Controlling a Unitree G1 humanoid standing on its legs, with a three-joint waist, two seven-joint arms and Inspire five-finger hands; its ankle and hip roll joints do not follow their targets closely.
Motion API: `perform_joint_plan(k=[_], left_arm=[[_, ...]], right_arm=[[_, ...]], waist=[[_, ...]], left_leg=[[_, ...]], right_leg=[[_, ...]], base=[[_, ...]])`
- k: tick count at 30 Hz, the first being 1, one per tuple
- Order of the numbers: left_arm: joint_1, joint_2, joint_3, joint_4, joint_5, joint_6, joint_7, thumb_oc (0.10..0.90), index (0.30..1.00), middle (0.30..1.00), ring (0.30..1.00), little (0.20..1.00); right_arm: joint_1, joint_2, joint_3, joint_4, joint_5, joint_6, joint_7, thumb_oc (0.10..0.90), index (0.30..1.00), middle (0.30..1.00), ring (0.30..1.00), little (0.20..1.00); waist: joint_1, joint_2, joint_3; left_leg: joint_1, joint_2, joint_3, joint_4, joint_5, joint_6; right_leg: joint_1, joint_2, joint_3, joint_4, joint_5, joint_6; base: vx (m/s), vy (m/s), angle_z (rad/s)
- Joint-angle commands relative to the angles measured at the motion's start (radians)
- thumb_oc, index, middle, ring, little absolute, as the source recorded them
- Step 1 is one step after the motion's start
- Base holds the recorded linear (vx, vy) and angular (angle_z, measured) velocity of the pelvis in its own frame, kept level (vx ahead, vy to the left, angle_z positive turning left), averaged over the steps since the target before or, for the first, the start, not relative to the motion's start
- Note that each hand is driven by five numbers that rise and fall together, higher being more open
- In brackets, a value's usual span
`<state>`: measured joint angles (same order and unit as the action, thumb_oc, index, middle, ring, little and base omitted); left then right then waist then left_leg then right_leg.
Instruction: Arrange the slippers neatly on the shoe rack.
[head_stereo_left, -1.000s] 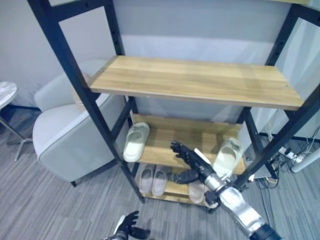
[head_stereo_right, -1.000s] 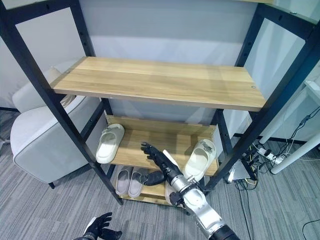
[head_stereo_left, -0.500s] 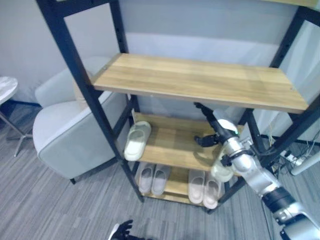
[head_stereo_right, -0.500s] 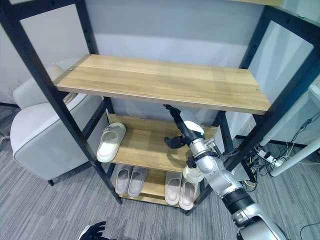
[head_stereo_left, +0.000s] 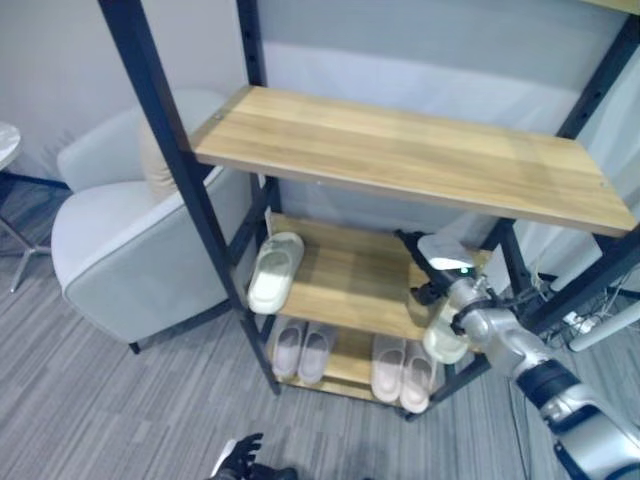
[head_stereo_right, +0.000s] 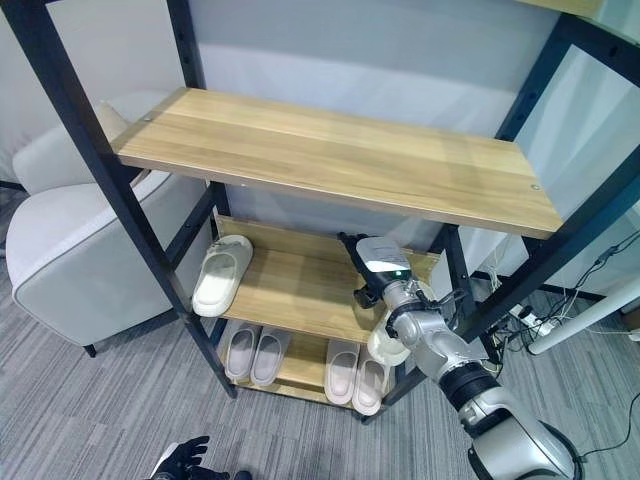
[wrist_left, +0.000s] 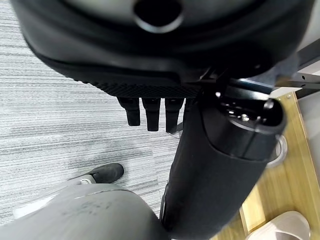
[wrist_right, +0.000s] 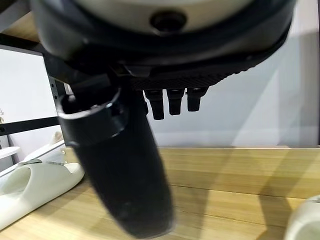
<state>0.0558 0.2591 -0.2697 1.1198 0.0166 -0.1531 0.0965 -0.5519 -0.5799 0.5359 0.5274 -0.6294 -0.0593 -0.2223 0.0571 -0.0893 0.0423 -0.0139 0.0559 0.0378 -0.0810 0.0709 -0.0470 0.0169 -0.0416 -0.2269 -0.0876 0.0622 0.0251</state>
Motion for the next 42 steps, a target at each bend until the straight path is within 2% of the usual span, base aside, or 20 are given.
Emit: perform_joint_plan(k=[1, 10, 15, 21, 23, 27, 29, 30, 31, 32, 33, 34, 42], left_arm=[[-0.042, -0.06, -0.062, 0.076, 0.064, -0.017, -0.023, 0.8, 0.9, 0.9, 0.9, 0.9], [-0.033, -0.059, -0.043, 0.088, 0.079, -0.014, -0.037, 0.8, 0.9, 0.9, 0.9, 0.9], [-0.029, -0.059, -0.045, 0.088, 0.078, -0.015, -0.043, 0.8, 0.9, 0.9, 0.9, 0.9], [-0.024, -0.058, -0.048, 0.085, 0.071, -0.015, -0.048, 0.8, 0.9, 0.9, 0.9, 0.9], [-0.025, -0.058, -0.047, 0.087, 0.07, -0.014, -0.047, 0.8, 0.9, 0.9, 0.9, 0.9], [-0.026, -0.052, -0.045, 0.09, 0.058, -0.013, -0.045, 0.8, 0.9, 0.9, 0.9, 0.9], [-0.027, -0.051, -0.045, 0.091, 0.057, -0.013, -0.044, 0.8, 0.9, 0.9, 0.9, 0.9], [-0.03, -0.049, -0.049, 0.095, 0.054, -0.013, -0.043, 0.8, 0.9, 0.9, 0.9, 0.9], [-0.03, -0.049, -0.048, 0.095, 0.053, -0.013, -0.043, 0.8, 0.9, 0.9, 0.9, 0.9], [-0.031, -0.047, -0.049, 0.095, 0.052, -0.013, -0.042, 0.8, 0.9, 0.9, 0.9, 0.9], [-0.031, -0.046, -0.051, 0.095, 0.052, -0.013, -0.043, 0.8, 0.9, 0.9, 0.9, 0.9], [-0.031, -0.044, -0.05, 0.095, 0.051, -0.012, -0.042, 0.8, 0.9, 0.9, 0.9, 0.9], [-0.036, -0.04, -0.038, 0.1, 0.042, -0.016, -0.035, 0.8, 0.9, 0.9, 0.9, 0.9]], right_arm=[[-0.142, -0.116, -0.041, -0.011, -0.045, 0.004, -0.033, 0.8, 0.9, 0.9, 0.9, 0.9], [-0.091, -0.209, -0.063, -0.03, -0.077, 0.005, 0.006, 0.8, 0.9, 0.9, 0.9, 0.9], [-0.082, -0.233, -0.052, 0.008, -0.084, 0.008, 0.017, 0.8, 0.9, 0.9, 0.9, 0.9], [-0.097, -0.217, -0.016, 0.061, -0.086, 0.013, 0.031, 0.8, 0.9, 0.9, 0.9, 0.9], [-0.102, -0.209, -0.006, 0.082, -0.086, 0.013, 0.031, 0.718, 0.778, 0.778, 0.778, 0.778], [-0.122, -0.174, 0.03, 0.142, -0.07, 0.016, 0.044, 0.744, 0.815, 0.815, 0.815, 0.815], [-0.128, -0.165, 0.037, 0.16, -0.067, 0.017, 0.043, 0.734, 0.801, 0.801, 0.801, 0.801], [-0.134, -0.143, 0.056, 0.201, -0.059, 0.019, 0.049, 0.695, 0.742, 0.742, 0.742, 0.742], [-0.136, -0.141, 0.057, 0.203, -0.059, 0.019, 0.048, 0.675, 0.712, 0.712, 0.712, 0.712], [-0.14, -0.132, 0.065, 0.219, -0.057, 0.019, 0.051, 0.566, 0.549, 0.549, 0.549, 0.549], [-0.144, -0.122, 0.074, 0.232, -0.051, 0.018, 0.058, 0.546, 0.519, 0.519, 0.519, 0.519], [-0.149, -0.114, 0.079, 0.242, -0.043, 0.017, 0.062, 0.4, 0.3, 0.3, 0.3, 0.3], [-0.142, -0.092, 0.065, 0.189, -0.006, 0.0, 0.058, 0.4, 0.3, 0.3, 0.3, 0.3]], waist=[[0.005, 0.0, -0.005], [-0.013, 0.002, -0.009], [-0.012, 0.001, -0.008], [-0.004, -0.002, -0.003], [-0.003, -0.004, -0.002], [0.01, -0.016, 0.005], [0.011, -0.019, 0.005], [0.018, -0.025, 0.007], [0.018, -0.025, 0.007], [0.02, -0.026, 0.007], [0.025, -0.029, 0.009], [0.025, -0.031, 0.008], [0.032, -0.038, 0.006]], left_leg=[[0.049, 0.0, 0.018, -0.006, -0.133, -0.013], [0.052, -0.005, 0.028, -0.006, -0.142, -0.01], [0.055, -0.008, 0.033, -0.006, -0.146, -0.008], [0.057, -0.007, 0.035, -0.006, -0.147, -0.006], [0.056, -0.007, 0.036, -0.006, -0.146, -0.006], [0.045, -0.006, 0.029, -0.006, -0.142, -0.007], [0.043, -0.005, 0.028, -0.006, -0.141, -0.007], [0.04, -0.004, 0.024, -0.006, -0.139, -0.008], [0.04, -0.004, 0.024, -0.006, -0.139, -0.008], [0.038, -0.004, 0.022, -0.006, -0.138, -0.008], [0.036, -0.004, 0.02, -0.006, -0.137, -0.008], [0.036, -0.004, 0.018, -0.006, -0.137, -0.008], [0.038, -0.008, 0.008, -0.006, -0.137, -0.007]], right_leg=[[0.041, -0.054, 0.022, 0.002, -0.076, 0.106], [0.032, -0.065, 0.035, 0.002, -0.068, 0.114], [0.03, -0.07, 0.038, 0.001, -0.064, 0.118], [0.025, -0.068, 0.045, 0.0, -0.061, 0.119], [0.024, -0.068, 0.044, 0.0, -0.061, 0.12], [0.016, -0.067, 0.038, 0.0, -0.058, 0.12], [0.015, -0.067, 0.037, 0.0, -0.058, 0.12], [0.014, -0.067, 0.033, 0.0, -0.058, 0.12], [0.013, -0.067, 0.033, 0.0, -0.058, 0.12], [0.013, -0.067, 0.032, 0.0, -0.058, 0.119], [0.013, -0.066, 0.03, 0.0, -0.058, 0.119], [0.013, -0.066, 0.029, 0.0, -0.059, 0.119], [0.022, -0.07, 0.016, 0.001, -0.06, 0.117]], base=[[0.01, 0.014, -0.08], [0.01, 0.019, -0.05], [0.02, 0.013, -0.09], [0.01, 0.002, -0.02], [0.0, 0.002, -0.02], [0.0, 0.0, 0.0], [0.0, 0.0, 0.0], [0.0, 0.0, 0.0], [0.0, 0.0, 0.0], [0.0, 0.0, 0.0], [0.0, 0.0, 0.0], [0.0, 0.0, 0.0], [0.01, 0.005, 0.06]])
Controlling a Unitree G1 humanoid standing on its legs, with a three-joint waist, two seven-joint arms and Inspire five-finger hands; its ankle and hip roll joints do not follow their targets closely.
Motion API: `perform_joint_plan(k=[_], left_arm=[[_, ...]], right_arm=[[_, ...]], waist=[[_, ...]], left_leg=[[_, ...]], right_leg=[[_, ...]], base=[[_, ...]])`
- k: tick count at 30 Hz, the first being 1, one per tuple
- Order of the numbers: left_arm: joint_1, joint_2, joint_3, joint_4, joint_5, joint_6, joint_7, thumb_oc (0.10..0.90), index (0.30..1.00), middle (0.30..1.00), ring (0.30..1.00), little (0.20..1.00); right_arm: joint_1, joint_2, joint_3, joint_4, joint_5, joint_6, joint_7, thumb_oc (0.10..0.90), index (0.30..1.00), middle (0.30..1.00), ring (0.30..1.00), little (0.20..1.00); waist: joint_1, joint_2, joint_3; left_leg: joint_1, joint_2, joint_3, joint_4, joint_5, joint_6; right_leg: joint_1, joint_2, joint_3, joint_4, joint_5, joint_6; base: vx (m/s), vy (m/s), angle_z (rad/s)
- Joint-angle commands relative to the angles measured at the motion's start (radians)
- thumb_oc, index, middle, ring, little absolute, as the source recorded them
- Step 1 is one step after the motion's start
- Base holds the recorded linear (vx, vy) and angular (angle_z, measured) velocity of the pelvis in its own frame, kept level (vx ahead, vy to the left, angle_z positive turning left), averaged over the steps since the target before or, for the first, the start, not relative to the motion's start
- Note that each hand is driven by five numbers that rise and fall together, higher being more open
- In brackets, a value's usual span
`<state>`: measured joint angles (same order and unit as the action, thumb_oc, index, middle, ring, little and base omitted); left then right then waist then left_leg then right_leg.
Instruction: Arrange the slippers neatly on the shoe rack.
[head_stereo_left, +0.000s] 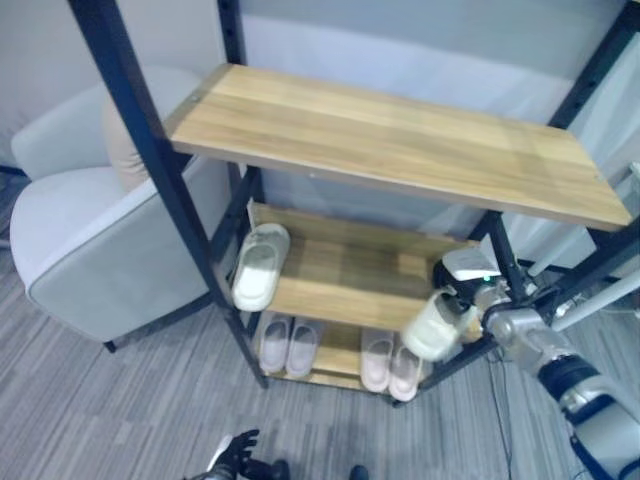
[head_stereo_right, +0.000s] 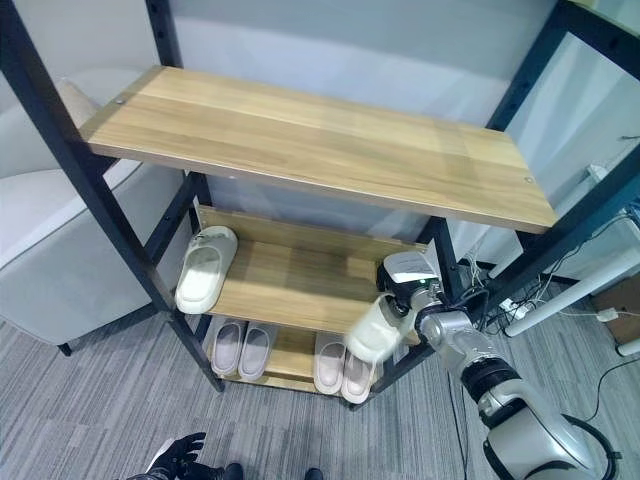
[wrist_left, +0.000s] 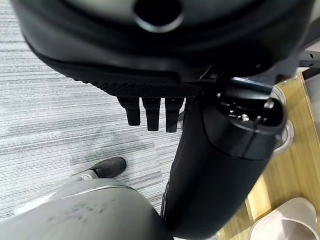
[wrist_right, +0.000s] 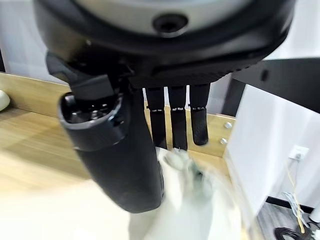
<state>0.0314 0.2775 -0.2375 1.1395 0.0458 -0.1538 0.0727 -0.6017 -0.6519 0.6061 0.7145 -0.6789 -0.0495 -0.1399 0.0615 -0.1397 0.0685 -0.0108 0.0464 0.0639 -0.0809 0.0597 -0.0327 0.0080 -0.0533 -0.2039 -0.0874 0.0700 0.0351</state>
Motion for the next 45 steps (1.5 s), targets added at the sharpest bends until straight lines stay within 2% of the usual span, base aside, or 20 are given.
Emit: perform_joint_plan(k=[1, 5, 8, 16, 30, 39, 45], left_arm=[[-0.011, -0.06, -0.07, 0.08, 0.012, -0.016, -0.011, 0.8, 0.9, 0.9, 0.9, 0.9], [-0.012, -0.064, -0.067, 0.076, 0.006, -0.017, -0.009, 0.8, 0.9, 0.9, 0.9, 0.9], [-0.017, -0.065, -0.068, 0.066, 0.0, -0.022, -0.004, 0.8, 0.9, 0.9, 0.9, 0.9], [-0.014, -0.049, -0.065, 0.065, -0.007, -0.031, 0.007, 0.8, 0.9, 0.9, 0.9, 0.9], [-0.001, -0.026, -0.102, 0.063, -0.029, -0.05, 0.021, 0.8, 0.9, 0.9, 0.9, 0.9], [-0.028, -0.025, -0.133, 0.077, -0.045, -0.054, 0.03, 0.8, 0.9, 0.9, 0.9, 0.9], [-0.037, -0.031, -0.142, 0.078, -0.058, -0.055, 0.04, 0.8, 0.9, 0.9, 0.9, 0.9]], right_arm=[[-0.091, -0.018, -0.008, -0.009, 0.044, -0.012, -0.024, 0.4, 0.3, 0.3, 0.3, 0.3], [-0.097, -0.016, -0.023, -0.084, 0.045, -0.02, -0.035, 0.4, 0.3, 0.3, 0.3, 0.3], [-0.121, 0.007, -0.023, -0.141, 0.039, -0.033, -0.061, 0.4, 0.3, 0.3, 0.3, 0.3], [-0.183, 0.038, 0.009, -0.127, 0.027, -0.048, -0.113, 0.4, 0.3, 0.3, 0.3, 0.3], [-0.35, 0.061, 0.136, 0.137, -0.001, -0.034, -0.18, 0.4, 0.3, 0.3, 0.3, 0.3], [-0.436, 0.043, 0.175, 0.219, 0.012, -0.022, -0.229, 0.4, 0.3, 0.3, 0.3, 0.3], [-0.476, 0.04, 0.18, 0.215, 0.032, -0.019, -0.251, 0.4, 0.3, 0.3, 0.3, 0.3]], waist=[[0.028, 0.012, -0.02], [0.031, 0.014, -0.02], [0.051, 0.012, -0.014], [0.096, -0.003, -0.005], [0.179, -0.029, 0.013], [0.211, -0.031, 0.035], [0.218, -0.025, 0.038]], left_leg=[[0.036, 0.001, -0.019, -0.006, -0.127, -0.021], [0.04, -0.002, -0.022, -0.006, -0.13, -0.019], [0.034, -0.004, -0.032, -0.006, -0.127, -0.017], [0.02, -0.005, -0.059, -0.006, -0.119, -0.019], [-0.006, -0.008, -0.114, -0.006, -0.102, -0.024], [-0.056, -0.008, -0.162, -0.006, -0.077, -0.031], [-0.073, -0.011, -0.181, -0.006, -0.072, -0.032]], right_leg=[[0.032, -0.059, -0.007, 0.001, -0.067, 0.107], [0.036, -0.061, -0.011, 0.002, -0.068, 0.106], [0.035, -0.063, -0.02, 0.003, -0.068, 0.106], [0.037, -0.065, -0.051, 0.004, -0.069, 0.104], [0.036, -0.065, -0.107, 0.008, -0.074, 0.101], [0.014, -0.067, -0.15, 0.008, -0.075, 0.099], [0.006, -0.069, -0.168, 0.01, -0.077, 0.096]], base=[[0.0, 0.0, 0.0], [0.0, 0.0, 0.0], [0.01, 0.006, 0.09], [0.0, -0.008, 0.14], [0.01, -0.009, 0.12], [-0.01, -0.007, 0.15], [0.01, 0.005, 0.13]])
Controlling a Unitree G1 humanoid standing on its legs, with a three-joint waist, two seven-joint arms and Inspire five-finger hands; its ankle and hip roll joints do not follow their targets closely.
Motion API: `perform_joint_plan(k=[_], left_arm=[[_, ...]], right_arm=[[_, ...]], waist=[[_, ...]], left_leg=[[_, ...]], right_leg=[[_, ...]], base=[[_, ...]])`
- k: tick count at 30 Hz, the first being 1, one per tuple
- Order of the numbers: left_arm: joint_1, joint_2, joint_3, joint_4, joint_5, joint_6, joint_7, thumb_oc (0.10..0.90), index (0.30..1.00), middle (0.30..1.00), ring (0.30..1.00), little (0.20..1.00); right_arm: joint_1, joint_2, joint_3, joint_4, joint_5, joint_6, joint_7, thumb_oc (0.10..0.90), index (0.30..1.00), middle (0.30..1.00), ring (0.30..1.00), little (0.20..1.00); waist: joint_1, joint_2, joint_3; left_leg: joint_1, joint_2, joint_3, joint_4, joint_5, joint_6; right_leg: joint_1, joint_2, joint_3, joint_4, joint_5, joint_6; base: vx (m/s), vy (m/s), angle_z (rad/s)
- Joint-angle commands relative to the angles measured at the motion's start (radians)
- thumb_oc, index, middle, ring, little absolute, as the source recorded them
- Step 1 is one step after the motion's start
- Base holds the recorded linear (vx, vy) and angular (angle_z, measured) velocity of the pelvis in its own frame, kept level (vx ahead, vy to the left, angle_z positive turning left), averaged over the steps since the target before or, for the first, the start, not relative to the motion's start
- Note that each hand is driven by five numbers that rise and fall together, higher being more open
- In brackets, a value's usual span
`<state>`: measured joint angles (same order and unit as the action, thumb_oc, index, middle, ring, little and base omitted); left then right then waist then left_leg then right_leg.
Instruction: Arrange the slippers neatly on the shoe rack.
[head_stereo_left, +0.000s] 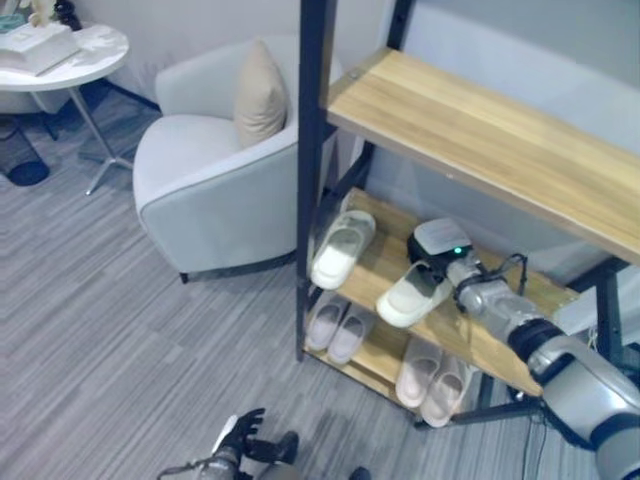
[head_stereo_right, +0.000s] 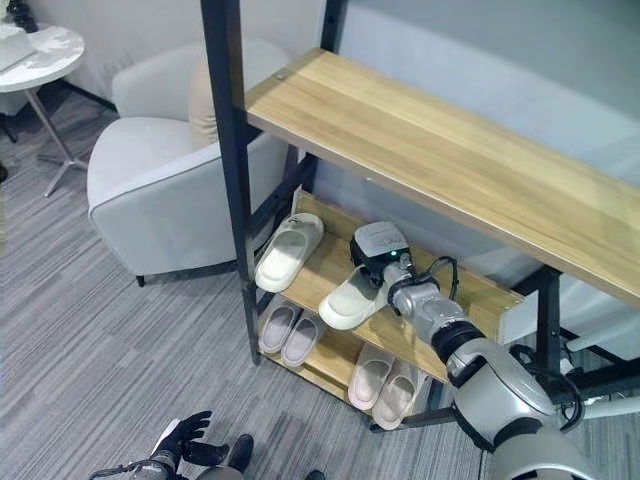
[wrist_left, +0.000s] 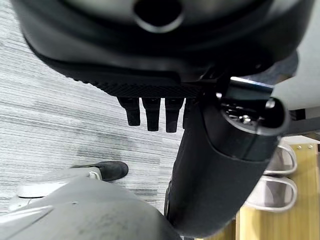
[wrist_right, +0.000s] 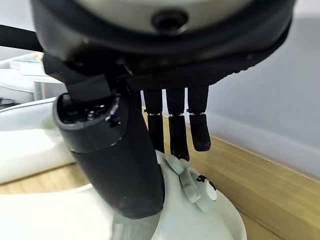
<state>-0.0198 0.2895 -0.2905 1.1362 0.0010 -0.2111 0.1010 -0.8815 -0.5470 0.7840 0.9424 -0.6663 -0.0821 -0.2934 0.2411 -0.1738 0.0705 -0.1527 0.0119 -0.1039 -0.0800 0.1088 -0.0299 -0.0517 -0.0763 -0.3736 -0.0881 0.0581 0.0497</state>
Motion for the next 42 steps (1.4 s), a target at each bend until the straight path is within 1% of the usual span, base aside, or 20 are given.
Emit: perform_joint_plan(k=[1, 11, 16, 17, 18, 19, 20, 24, 29, 42], left_arm=[[0.014, -0.044, -0.091, 0.081, -0.014, 0.003, 0.013, 0.8, 0.9, 0.9, 0.9, 0.9], [0.019, -0.055, -0.101, 0.071, -0.021, 0.0, 0.022, 0.8, 0.9, 0.9, 0.9, 0.9], [0.021, -0.059, -0.105, 0.073, -0.017, 0.0, 0.023, 0.8, 0.9, 0.9, 0.9, 0.9], [0.021, -0.059, -0.106, 0.072, -0.016, 0.0, 0.025, 0.8, 0.9, 0.9, 0.9, 0.9], [0.02, -0.061, -0.107, 0.072, -0.015, 0.0, 0.027, 0.8, 0.9, 0.9, 0.9, 0.9], [0.02, -0.061, -0.107, 0.072, -0.015, 0.0, 0.027, 0.8, 0.9, 0.9, 0.9, 0.9], [0.019, -0.064, -0.107, 0.071, -0.016, 0.0, 0.028, 0.8, 0.9, 0.9, 0.9, 0.9], [0.021, -0.067, -0.105, 0.068, -0.015, 0.003, 0.028, 0.8, 0.9, 0.9, 0.9, 0.9], [0.028, -0.076, -0.091, 0.068, -0.011, 0.007, 0.028, 0.8, 0.9, 0.9, 0.9, 0.9], [0.038, -0.089, -0.075, 0.065, -0.005, 0.012, 0.023, 0.8, 0.9, 0.9, 0.9, 0.9]], right_arm=[[-0.2, -0.064, 0.001, -0.015, 0.022, 0.015, -0.102, 0.4, 0.3, 0.3, 0.3, 0.3], [-0.21, -0.06, 0.004, -0.014, 0.022, 0.015, -0.121, 0.4, 0.3, 0.3, 0.3, 0.3], [-0.204, -0.055, -0.022, -0.038, 0.043, 0.006, -0.151, 0.4, 0.3, 0.3, 0.3, 0.3], [-0.205, -0.054, -0.025, -0.04, 0.044, 0.006, -0.156, 0.411, 0.316, 0.316, 0.316, 0.316], [-0.207, -0.054, -0.031, -0.051, 0.049, 0.007, -0.158, 0.684, 0.726, 0.726, 0.726, 0.726], [-0.207, -0.054, -0.031, -0.051, 0.049, 0.007, -0.158, 0.684, 0.726, 0.726, 0.726, 0.726], [-0.203, -0.051, -0.036, -0.058, 0.052, 0.006, -0.161, 0.8, 0.9, 0.9, 0.9, 0.9], [-0.192, -0.059, -0.049, -0.102, 0.055, 0.005, -0.162, 0.8, 0.9, 0.9, 0.9, 0.9], [-0.144, -0.065, -0.08, -0.189, 0.066, -0.012, -0.157, 0.8, 0.9, 0.9, 0.9, 0.9], [-0.035, -0.075, -0.135, -0.307, 0.063, -0.025, -0.145, 0.8, 0.9, 0.9, 0.9, 0.9]], waist=[[0.039, 0.01, 0.036], [0.042, 0.027, 0.033], [0.044, 0.035, 0.032], [0.044, 0.036, 0.033], [0.044, 0.038, 0.032], [0.044, 0.038, 0.032], [0.043, 0.038, 0.032], [0.038, 0.039, 0.03], [0.025, 0.039, 0.025], [-0.002, 0.047, 0.023]], left_leg=[[0.068, 0.024, -0.014, -0.007, -0.121, -0.035], [0.062, 0.019, -0.024, -0.007, -0.119, -0.034], [0.062, 0.019, -0.026, -0.007, -0.12, -0.033], [0.062, 0.019, -0.024, -0.007, -0.12, -0.033], [0.063, 0.018, -0.023, -0.007, -0.122, -0.033], [0.063, 0.018, -0.023, -0.007, -0.122, -0.033], [0.065, 0.017, -0.023, -0.007, -0.123, -0.033], [0.069, 0.017, -0.021, -0.007, -0.125, -0.032], [0.08, 0.018, -0.014, -0.007, -0.133, -0.031], [0.093, 0.021, 0.0, -0.007, -0.14, -0.031]], right_leg=[[0.065, -0.047, 0.0, 0.011, -0.065, 0.082], [0.065, -0.05, -0.011, 0.01, -0.069, 0.08], [0.063, -0.053, -0.012, 0.01, -0.07, 0.081], [0.063, -0.053, -0.011, 0.009, -0.07, 0.081], [0.062, -0.053, -0.009, 0.009, -0.069, 0.081], [0.062, -0.053, -0.009, 0.009, -0.069, 0.081], [0.064, -0.054, -0.008, 0.009, -0.069, 0.081], [0.066, -0.054, -0.006, 0.009, -0.07, 0.08], [0.071, -0.052, 0.001, 0.01, -0.072, 0.079], [0.073, -0.052, 0.014, 0.009, -0.072, 0.078]], base=[[0.03, 0.016, 0.06], [0.01, 0.007, 0.03], [0.01, 0.011, 0.03], [0.0, 0.0, 0.0], [0.0, 0.0, 0.0], [0.0, 0.0, 0.0], [0.0, 0.0, 0.0], [0.0, 0.0, 0.0], [0.0, 0.0, 0.0], [0.0, 0.0, -0.01]])
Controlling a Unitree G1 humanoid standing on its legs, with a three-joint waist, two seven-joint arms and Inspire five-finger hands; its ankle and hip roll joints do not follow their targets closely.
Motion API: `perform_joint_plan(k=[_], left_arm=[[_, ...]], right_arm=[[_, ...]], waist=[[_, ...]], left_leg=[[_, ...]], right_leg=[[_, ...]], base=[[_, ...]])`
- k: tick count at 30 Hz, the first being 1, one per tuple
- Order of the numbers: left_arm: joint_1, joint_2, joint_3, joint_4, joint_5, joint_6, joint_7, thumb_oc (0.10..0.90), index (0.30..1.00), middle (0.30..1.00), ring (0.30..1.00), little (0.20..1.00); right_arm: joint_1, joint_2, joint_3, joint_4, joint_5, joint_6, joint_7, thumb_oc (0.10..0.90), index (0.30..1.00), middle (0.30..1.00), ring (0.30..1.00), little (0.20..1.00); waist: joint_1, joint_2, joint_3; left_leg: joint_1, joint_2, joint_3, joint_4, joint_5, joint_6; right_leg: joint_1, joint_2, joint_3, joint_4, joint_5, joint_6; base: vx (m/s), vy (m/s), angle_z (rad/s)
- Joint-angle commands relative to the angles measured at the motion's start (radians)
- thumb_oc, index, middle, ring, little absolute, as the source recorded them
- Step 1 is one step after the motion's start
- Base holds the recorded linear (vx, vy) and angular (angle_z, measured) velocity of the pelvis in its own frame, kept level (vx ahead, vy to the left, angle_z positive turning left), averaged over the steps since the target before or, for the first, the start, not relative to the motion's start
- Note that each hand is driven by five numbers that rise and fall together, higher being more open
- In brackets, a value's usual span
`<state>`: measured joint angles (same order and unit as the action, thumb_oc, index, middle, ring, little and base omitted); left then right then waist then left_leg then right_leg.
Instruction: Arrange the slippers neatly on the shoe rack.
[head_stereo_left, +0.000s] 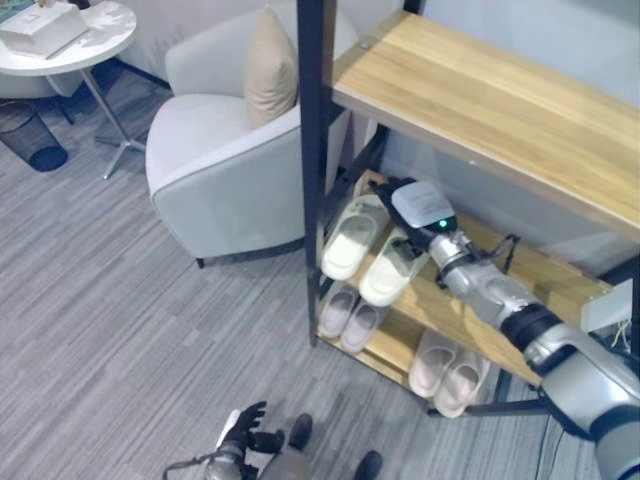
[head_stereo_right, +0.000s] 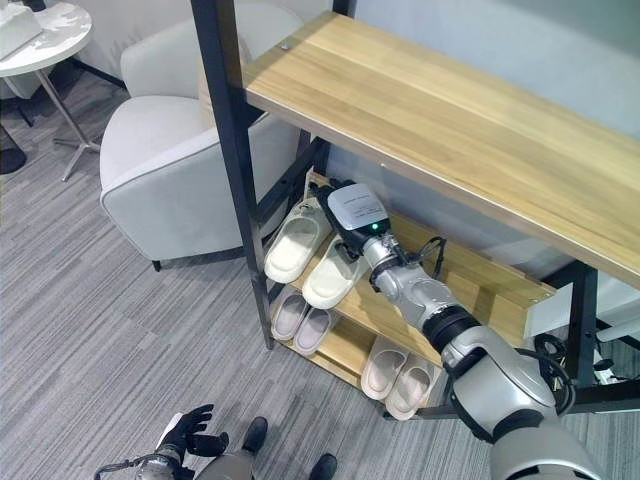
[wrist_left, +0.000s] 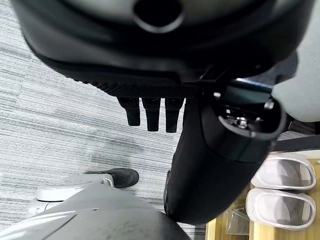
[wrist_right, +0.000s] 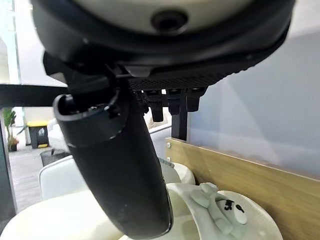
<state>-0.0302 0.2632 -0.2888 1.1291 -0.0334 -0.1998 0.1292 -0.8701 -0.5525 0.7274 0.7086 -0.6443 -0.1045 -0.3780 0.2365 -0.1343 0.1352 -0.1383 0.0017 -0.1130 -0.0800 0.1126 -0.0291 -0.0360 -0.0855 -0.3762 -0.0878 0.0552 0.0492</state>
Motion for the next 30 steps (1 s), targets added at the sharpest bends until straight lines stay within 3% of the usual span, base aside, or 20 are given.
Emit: perform_joint_plan(k=[1, 6, 9, 11, 13, 14, 17, 23, 30], left_arm=[[0.05, -0.064, -0.071, 0.071, 0.032, 0.002, -0.005, 0.8, 0.9, 0.9, 0.9, 0.9], [0.057, -0.073, -0.062, 0.07, 0.033, 0.008, -0.005, 0.8, 0.9, 0.9, 0.9, 0.9], [0.059, -0.079, -0.051, 0.071, 0.036, 0.014, -0.003, 0.8, 0.9, 0.9, 0.9, 0.9], [0.06, -0.082, -0.04, 0.073, 0.041, 0.02, -0.003, 0.8, 0.9, 0.9, 0.9, 0.9], [0.058, -0.083, -0.025, 0.077, 0.042, 0.029, -0.003, 0.8, 0.9, 0.9, 0.9, 0.9], [0.06, -0.081, -0.026, 0.077, 0.042, 0.029, -0.003, 0.8, 0.9, 0.9, 0.9, 0.9], [0.057, -0.077, -0.007, 0.087, 0.044, 0.041, -0.005, 0.8, 0.9, 0.9, 0.9, 0.9], [0.063, -0.077, 0.002, 0.088, 0.039, 0.048, -0.002, 0.8, 0.9, 0.9, 0.9, 0.9], [0.066, -0.066, -0.016, 0.083, 0.055, 0.048, 0.003, 0.8, 0.9, 0.9, 0.9, 0.9]], right_arm=[[-0.026, -0.072, -0.1, -0.106, 0.052, -0.007, -0.062, 0.8, 0.9, 0.9, 0.9, 0.9], [0.065, -0.068, -0.202, -0.227, 0.103, -0.017, -0.071, 0.8, 0.9, 0.9, 0.9, 0.9], [0.176, -0.028, -0.314, -0.322, 0.207, -0.04, -0.077, 0.8, 0.9, 0.9, 0.9, 0.9], [0.256, 0.01, -0.383, -0.377, 0.303, -0.063, -0.066, 0.8, 0.9, 0.9, 0.9, 0.9], [0.369, 0.095, -0.467, -0.421, 0.534, -0.115, -0.029, 0.8, 0.9, 0.9, 0.9, 0.9], [0.372, 0.094, -0.469, -0.424, 0.537, -0.115, -0.026, 0.8, 0.9, 0.9, 0.9, 0.9], [0.479, 0.159, -0.516, -0.458, 0.785, -0.154, 0.048, 0.8, 0.9, 0.9, 0.9, 0.9], [0.561, 0.225, -0.516, -0.43, 0.997, -0.164, 0.125, 0.8, 0.9, 0.9, 0.9, 0.9], [0.556, 0.267, -0.486, -0.348, 1.078, -0.157, 0.15, 0.8, 0.9, 0.9, 0.9, 0.9]], waist=[[-0.005, 0.011, -0.043], [-0.021, 0.018, -0.048], [-0.035, 0.025, -0.051], [-0.046, 0.031, -0.053], [-0.058, 0.039, -0.054], [-0.057, 0.037, -0.055], [-0.073, 0.041, -0.053], [-0.082, 0.043, -0.055], [-0.075, 0.037, -0.05]], left_leg=[[0.081, 0.032, 0.011, -0.007, -0.145, -0.031], [0.09, 0.032, 0.017, -0.007, -0.148, -0.03], [0.095, 0.03, 0.022, -0.007, -0.152, -0.028], [0.098, 0.03, 0.025, -0.007, -0.153, -0.026], [0.102, 0.029, 0.03, -0.007, -0.153, -0.025], [0.103, 0.029, 0.03, -0.007, -0.154, -0.025], [0.107, 0.029, 0.041, -0.007, -0.155, -0.027], [0.118, 0.031, 0.053, -0.007, -0.159, -0.028], [0.124, 0.033, 0.062, -0.007, -0.164, -0.027]], right_leg=[[0.058, -0.043, 0.019, 0.009, -0.069, 0.078], [0.062, -0.044, 0.024, 0.009, -0.068, 0.077], [0.064, -0.045, 0.029, 0.01, -0.068, 0.077], [0.065, -0.045, 0.033, 0.01, -0.068, 0.076], [0.064, -0.046, 0.039, 0.011, -0.065, 0.076], [0.064, -0.046, 0.039, 0.011, -0.066, 0.076], [0.061, -0.047, 0.047, 0.011, -0.061, 0.076], [0.062, -0.046, 0.059, 0.009, -0.057, 0.075], [0.063, -0.042, 0.068, 0.007, -0.056, 0.076]], base=[[0.0, 0.0, 0.0], [-0.01, 0.006, -0.04], [0.0, 0.005, -0.02], [0.0, 0.006, -0.02], [-0.01, 0.011, -0.06], [-0.01, 0.006, -0.06], [-0.01, 0.004, -0.09], [0.0, 0.007, -0.11], [0.0, 0.003, -0.01]])
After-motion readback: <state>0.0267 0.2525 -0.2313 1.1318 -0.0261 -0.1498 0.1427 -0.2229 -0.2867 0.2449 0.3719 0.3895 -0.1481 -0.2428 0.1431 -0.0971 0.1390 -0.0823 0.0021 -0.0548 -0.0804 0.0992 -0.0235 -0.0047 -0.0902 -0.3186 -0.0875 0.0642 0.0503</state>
